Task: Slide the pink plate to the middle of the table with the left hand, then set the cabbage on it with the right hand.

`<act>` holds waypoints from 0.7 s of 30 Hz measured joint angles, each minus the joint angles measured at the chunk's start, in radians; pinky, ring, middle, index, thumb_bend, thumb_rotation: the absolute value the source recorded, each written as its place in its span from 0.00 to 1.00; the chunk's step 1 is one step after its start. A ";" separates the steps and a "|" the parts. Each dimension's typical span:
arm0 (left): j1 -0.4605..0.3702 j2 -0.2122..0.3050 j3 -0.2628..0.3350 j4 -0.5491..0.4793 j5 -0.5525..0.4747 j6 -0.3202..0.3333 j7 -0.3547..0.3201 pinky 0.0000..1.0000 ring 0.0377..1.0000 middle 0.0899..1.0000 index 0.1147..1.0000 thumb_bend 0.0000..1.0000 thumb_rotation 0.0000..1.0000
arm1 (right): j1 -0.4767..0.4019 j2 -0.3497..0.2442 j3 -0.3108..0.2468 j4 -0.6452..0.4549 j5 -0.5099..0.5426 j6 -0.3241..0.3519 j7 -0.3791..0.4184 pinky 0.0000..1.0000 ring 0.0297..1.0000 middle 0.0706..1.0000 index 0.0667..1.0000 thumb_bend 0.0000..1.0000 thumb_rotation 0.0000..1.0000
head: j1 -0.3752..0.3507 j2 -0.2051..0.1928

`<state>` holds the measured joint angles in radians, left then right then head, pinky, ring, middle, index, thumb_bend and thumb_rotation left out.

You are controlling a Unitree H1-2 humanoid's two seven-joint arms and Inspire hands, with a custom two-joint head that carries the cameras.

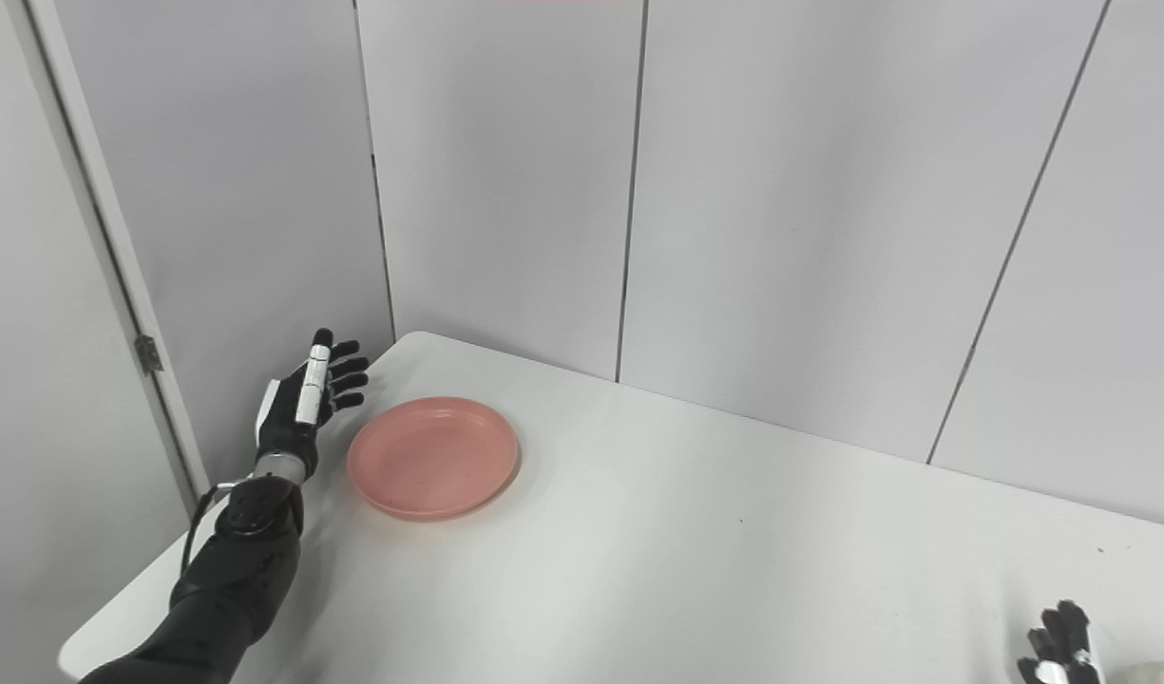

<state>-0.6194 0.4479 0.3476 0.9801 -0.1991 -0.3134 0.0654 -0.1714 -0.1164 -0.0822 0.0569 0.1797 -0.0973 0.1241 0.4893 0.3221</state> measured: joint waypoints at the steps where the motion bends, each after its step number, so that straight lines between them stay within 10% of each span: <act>1: 0.001 -0.004 0.000 0.000 -0.011 0.001 -0.008 0.84 0.81 0.79 0.76 0.83 1.00 | 0.000 0.000 0.000 -0.001 0.000 0.002 0.000 1.00 1.00 1.00 1.00 0.65 0.87 | 0.000 0.003; 7: 0.008 -0.016 -0.008 -0.002 -0.034 0.019 -0.076 0.96 0.89 0.86 0.83 0.81 1.00 | 0.001 0.000 0.002 -0.001 -0.007 0.004 0.000 1.00 1.00 1.00 1.00 0.64 0.87 | 0.000 0.005; 21: 0.007 -0.016 -0.038 0.048 -0.034 -0.023 -0.123 0.87 0.87 0.85 0.82 0.87 1.00 | 0.007 0.003 0.000 -0.005 0.004 0.008 -0.005 1.00 1.00 1.00 1.00 0.62 0.85 | 0.005 0.014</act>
<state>-0.6124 0.4316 0.3096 1.0276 -0.2334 -0.3364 -0.0581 -0.1643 -0.1134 -0.0823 0.0515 0.1833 -0.0891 0.1188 0.4939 0.3359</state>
